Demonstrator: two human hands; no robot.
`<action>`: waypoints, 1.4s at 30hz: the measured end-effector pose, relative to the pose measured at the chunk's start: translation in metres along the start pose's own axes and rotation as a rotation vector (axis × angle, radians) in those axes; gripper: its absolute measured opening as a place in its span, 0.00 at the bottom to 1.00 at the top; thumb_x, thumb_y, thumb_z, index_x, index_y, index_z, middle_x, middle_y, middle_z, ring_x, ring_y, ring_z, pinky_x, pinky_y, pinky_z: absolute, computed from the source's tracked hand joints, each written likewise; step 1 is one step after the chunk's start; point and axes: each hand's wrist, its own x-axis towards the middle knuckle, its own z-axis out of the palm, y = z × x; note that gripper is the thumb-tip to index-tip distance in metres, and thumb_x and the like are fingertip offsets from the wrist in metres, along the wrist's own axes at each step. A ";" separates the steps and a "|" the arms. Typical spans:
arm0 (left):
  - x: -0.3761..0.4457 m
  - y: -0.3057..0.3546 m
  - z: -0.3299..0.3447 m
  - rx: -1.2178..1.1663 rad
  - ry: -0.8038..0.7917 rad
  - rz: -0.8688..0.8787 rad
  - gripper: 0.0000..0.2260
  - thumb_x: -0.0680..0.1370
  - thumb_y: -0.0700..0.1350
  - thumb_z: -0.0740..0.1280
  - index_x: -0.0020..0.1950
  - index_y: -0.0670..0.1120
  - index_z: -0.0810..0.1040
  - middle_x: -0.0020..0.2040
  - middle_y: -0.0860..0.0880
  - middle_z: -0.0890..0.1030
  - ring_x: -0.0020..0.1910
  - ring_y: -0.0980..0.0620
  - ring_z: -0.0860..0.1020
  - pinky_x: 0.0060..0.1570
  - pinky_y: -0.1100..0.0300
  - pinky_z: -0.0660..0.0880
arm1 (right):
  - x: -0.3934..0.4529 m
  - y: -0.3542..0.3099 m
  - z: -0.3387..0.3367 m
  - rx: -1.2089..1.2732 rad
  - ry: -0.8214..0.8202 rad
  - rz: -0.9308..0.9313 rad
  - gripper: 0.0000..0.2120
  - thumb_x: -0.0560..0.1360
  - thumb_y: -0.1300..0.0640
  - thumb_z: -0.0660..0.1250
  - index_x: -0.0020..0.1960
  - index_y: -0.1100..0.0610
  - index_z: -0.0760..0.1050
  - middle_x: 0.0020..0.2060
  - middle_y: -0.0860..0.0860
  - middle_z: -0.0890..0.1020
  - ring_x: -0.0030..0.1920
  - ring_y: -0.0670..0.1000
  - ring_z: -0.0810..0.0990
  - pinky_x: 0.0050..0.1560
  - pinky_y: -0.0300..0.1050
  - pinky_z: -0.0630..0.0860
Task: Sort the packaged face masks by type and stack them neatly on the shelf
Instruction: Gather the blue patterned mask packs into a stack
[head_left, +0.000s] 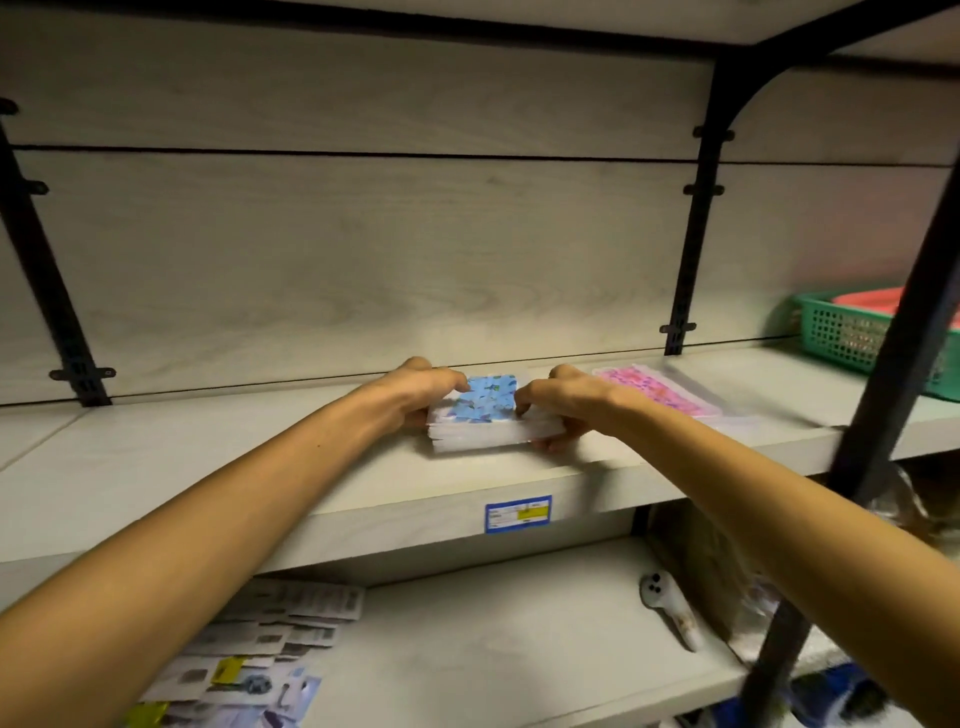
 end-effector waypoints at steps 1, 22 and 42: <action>-0.002 0.006 0.008 0.034 0.014 0.000 0.18 0.77 0.53 0.70 0.60 0.44 0.73 0.42 0.47 0.78 0.34 0.53 0.76 0.19 0.67 0.66 | 0.000 0.003 -0.009 -0.041 -0.005 -0.002 0.17 0.75 0.54 0.70 0.58 0.60 0.68 0.46 0.59 0.76 0.38 0.56 0.79 0.45 0.54 0.83; -0.038 0.018 0.044 0.395 0.072 0.076 0.27 0.76 0.53 0.70 0.71 0.43 0.70 0.55 0.49 0.73 0.52 0.49 0.75 0.50 0.56 0.73 | -0.014 0.031 -0.059 -0.196 -0.074 -0.194 0.12 0.76 0.55 0.69 0.49 0.63 0.72 0.46 0.63 0.82 0.41 0.64 0.86 0.37 0.57 0.85; -0.041 0.009 0.029 0.742 0.100 0.194 0.26 0.80 0.57 0.61 0.74 0.46 0.66 0.72 0.44 0.72 0.66 0.43 0.73 0.59 0.52 0.73 | 0.010 0.011 -0.030 -0.817 0.143 -0.477 0.23 0.82 0.48 0.58 0.73 0.58 0.68 0.70 0.59 0.73 0.68 0.60 0.72 0.61 0.47 0.70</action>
